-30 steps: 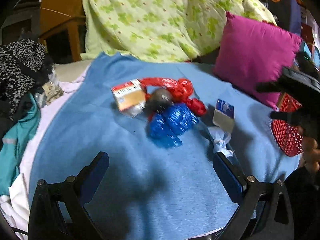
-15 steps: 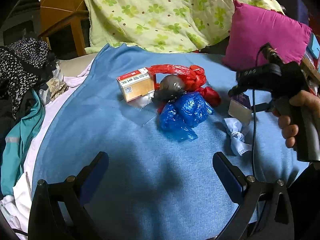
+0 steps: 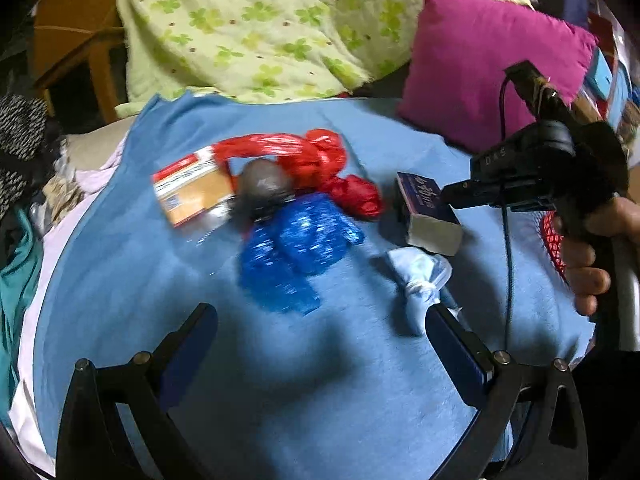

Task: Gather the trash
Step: 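Grasp the blue toothpaste box with the right tool while the left tool grasps the white tissue, then carry the box and tissue over the red basket and open both tools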

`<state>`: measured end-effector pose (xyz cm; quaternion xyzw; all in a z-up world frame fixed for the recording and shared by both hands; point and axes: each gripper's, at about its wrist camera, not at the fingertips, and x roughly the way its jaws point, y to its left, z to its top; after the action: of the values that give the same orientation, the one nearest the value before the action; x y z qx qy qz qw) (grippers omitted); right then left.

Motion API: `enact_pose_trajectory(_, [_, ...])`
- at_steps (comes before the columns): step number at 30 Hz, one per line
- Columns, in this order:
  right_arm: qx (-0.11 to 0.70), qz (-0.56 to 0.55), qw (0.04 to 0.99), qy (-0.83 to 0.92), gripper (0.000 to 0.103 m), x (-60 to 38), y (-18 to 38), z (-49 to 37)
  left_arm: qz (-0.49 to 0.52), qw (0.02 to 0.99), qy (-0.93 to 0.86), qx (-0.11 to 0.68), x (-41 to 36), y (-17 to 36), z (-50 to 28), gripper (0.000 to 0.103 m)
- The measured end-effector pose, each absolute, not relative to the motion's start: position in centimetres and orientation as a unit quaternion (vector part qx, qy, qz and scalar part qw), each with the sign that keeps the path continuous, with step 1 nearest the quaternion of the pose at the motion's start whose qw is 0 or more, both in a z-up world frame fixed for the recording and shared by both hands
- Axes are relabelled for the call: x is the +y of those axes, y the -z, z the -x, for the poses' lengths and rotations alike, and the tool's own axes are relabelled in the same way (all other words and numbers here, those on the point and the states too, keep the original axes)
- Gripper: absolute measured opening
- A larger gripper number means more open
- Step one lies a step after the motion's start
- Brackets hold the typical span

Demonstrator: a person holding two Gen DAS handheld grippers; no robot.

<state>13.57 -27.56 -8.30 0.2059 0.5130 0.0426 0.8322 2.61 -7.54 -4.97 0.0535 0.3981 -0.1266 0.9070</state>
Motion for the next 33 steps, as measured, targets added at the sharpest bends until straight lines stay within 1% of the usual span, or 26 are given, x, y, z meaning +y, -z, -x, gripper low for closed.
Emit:
enact_pose_trajectory(1, [0.515,-0.21,0.829,-0.051,0.011,-27.9,8.3,-13.5,-0.051,0.906,0.131,0.399,-7.8,5.0,-2.8,0.103])
enact_pose_trajectory(3, [0.52,-0.235,0.818,-0.072,0.015,-28.4,8.6,-13.4,-0.038,0.902,0.148,0.405,-8.5,5.2,-3.3,0.103])
enact_pose_trajectory(5, [0.522,-0.253,0.81,-0.086,0.016,-29.0,8.8,-13.6,-0.032,0.897,0.164,0.409,-9.4,5.6,-3.8,0.103])
enact_pose_trajectory(6, [0.522,-0.256,0.809,-0.085,0.019,-29.1,8.7,-13.7,-0.033,0.895,0.171,0.411,-9.9,5.9,-4.1,0.103])
enact_pose_trajectory(7, [0.519,-0.257,0.811,-0.082,0.029,-29.1,8.6,-13.7,-0.034,0.892,0.176,0.415,-10.4,6.3,-4.3,0.103])
enact_pose_trajectory(8, [0.516,-0.253,0.814,-0.078,0.047,-29.2,8.4,-13.6,-0.033,0.888,0.183,0.42,-10.9,6.7,-4.6,0.103])
enact_pose_trajectory(10, [0.51,-0.253,0.817,-0.086,0.08,-29.0,8.1,-13.7,-0.036,0.88,0.203,0.428,-12.0,7.5,-5.2,0.1])
enact_pose_trajectory(11, [0.499,-0.257,0.822,-0.091,0.08,-28.7,7.8,-13.8,-0.037,0.877,0.21,0.43,-12.2,7.8,-5.2,0.092])
enact_pose_trajectory(12, [0.495,-0.254,0.826,-0.091,0.08,-28.5,7.6,-13.8,-0.036,0.871,0.221,0.438,-12.5,8.3,-5.6,0.077])
enact_pose_trajectory(13, [0.494,-0.246,0.829,-0.091,0.08,-28.1,7.4,-13.9,-0.03,0.865,0.228,0.447,-12.6,8.7,-5.9,0.069])
enact_pose_trajectory(14, [0.497,-0.24,0.829,-0.091,0.08,-27.8,7.5,-14.2,-0.019,0.857,0.236,0.458,-12.5,9.3,-6.2,0.054])
enact_pose_trajectory(15, [0.502,-0.238,0.827,-0.09,0.08,-27.5,7.7,-14.4,-0.007,0.851,0.242,0.467,-12.3,9.7,-6.5,0.043])
enact_pose_trajectory(18, [0.522,-0.22,0.821,-0.074,0.08,-26.3,8.7,-15.4,0.029,0.838,0.266,0.475,-11.3,10.5,-6.7,0.032])
enact_pose_trajectory(21, [0.543,-0.189,0.816,-0.054,0.079,-24.5,9.6,-16.5,0.03,0.835,0.277,0.474,-11.0,10.7,-6.3,0.024])
enact_pose_trajectory(22, [0.549,-0.175,0.816,-0.044,0.078,-23.9,9.9,-16.8,0.029,0.835,0.279,0.473,-10.9,10.7,-6.1,0.024])
enact_pose_trajectory(23, [0.555,-0.16,0.816,-0.032,0.074,-23.4,10.3,-17.0,0.026,0.836,0.282,0.47,-10.8,10.7,-5.9,0.023])
enact_pose_trajectory(24, [0.557,-0.15,0.817,-0.021,0.073,-23.1,10.6,-17.1,0.025,0.836,0.283,0.469,-10.6,10.6,-5.6,0.023])
enact_pose_trajectory(25, [0.556,-0.147,0.818,-0.015,0.071,-23.1,10.8,-17.2,0.025,0.837,0.284,0.468,-10.4,10.5,-5.4,0.023])
enact_pose_trajectory(26, [0.551,-0.146,0.821,-0.014,0.066,-23.1,10.7,-17.2,0.024,0.837,0.285,0.467,-10.0,10.4,-5.1,0.023])
enact_pose_trajectory(28, [0.542,-0.145,0.828,-0.015,0.062,-23.4,10.3,-17.0,0.025,0.838,0.286,0.465,-9.4,10.3,-4.5,0.022])
enact_pose_trajectory(33, [0.507,-0.184,0.84,-0.063,0.061,-25.6,8.4,-15.7,0.023,0.849,0.272,0.452,-7.1,9.0,-3.0,0.022])
